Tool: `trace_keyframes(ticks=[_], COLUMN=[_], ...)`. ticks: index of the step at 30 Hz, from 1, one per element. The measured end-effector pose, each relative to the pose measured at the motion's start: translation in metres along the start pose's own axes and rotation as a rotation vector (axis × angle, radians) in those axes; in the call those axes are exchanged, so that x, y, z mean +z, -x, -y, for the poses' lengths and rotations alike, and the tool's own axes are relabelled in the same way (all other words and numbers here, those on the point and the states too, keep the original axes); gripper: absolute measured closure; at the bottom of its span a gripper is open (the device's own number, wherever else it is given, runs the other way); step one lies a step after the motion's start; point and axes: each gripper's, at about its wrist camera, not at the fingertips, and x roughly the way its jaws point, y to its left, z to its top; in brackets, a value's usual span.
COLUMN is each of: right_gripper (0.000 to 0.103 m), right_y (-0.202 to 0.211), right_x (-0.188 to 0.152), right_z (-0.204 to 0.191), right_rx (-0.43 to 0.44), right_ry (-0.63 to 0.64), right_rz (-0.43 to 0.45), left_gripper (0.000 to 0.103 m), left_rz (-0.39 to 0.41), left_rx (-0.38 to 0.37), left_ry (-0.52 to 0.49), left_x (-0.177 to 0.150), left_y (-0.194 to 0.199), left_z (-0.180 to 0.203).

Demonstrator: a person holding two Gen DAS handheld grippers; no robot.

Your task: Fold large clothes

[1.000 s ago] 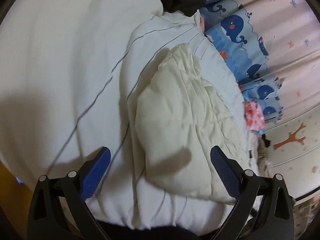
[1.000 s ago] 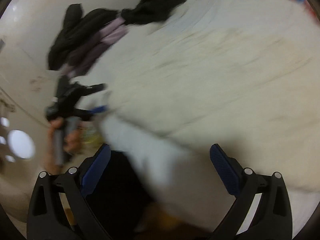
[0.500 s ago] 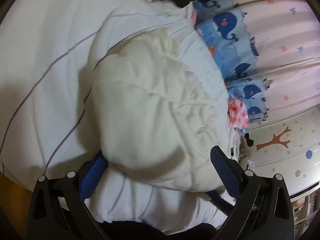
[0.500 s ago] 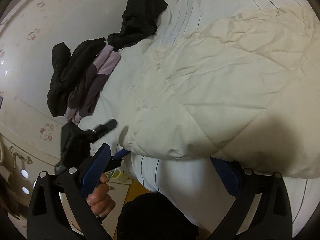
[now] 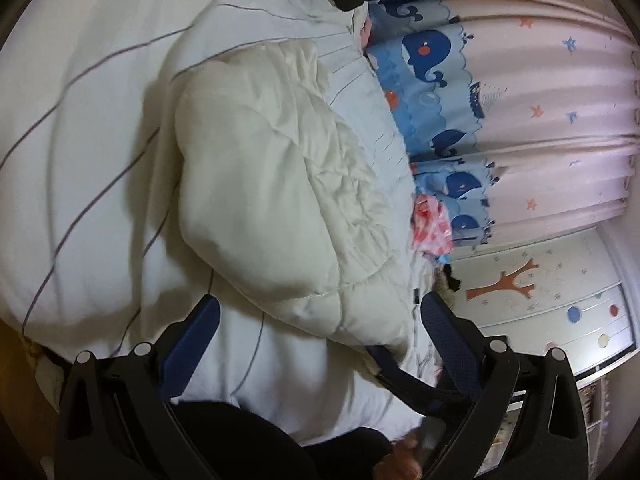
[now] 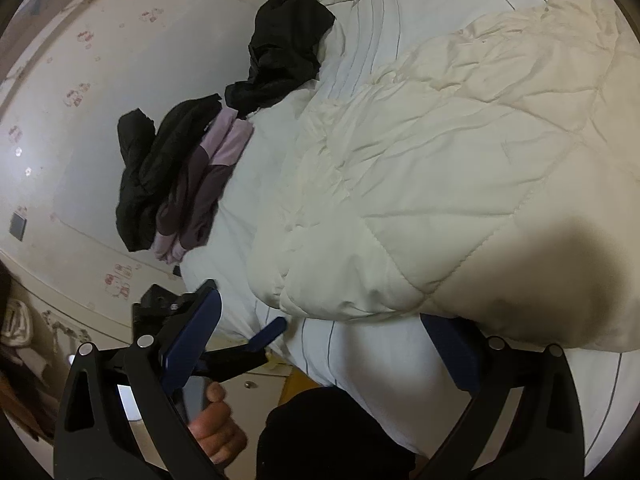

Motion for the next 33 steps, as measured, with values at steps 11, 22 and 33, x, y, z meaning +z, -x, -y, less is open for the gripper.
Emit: trace_keyframes(ticks=[11,22,33], right_gripper=[0.007,0.007,0.007], right_y=[0.095,0.182,0.188], right_x=[-0.020,-0.039,-0.022], right_z=[0.018,0.164,0.198], right_rx=[-0.188,-0.105,-0.104], right_ry=[0.065,-0.386,-0.457], right_rz=[0.000,0.057,0.271], left_gripper=[0.008,0.008,0.008], left_rz=[0.139,0.115,0.035], left_rx=[0.070,0.061,0.187], left_ry=[-0.002,-0.037,-0.017], left_x=[0.045,0.053,0.063], left_y=[-0.030,-0.029,-0.048], left_z=[0.002,0.020,0.000])
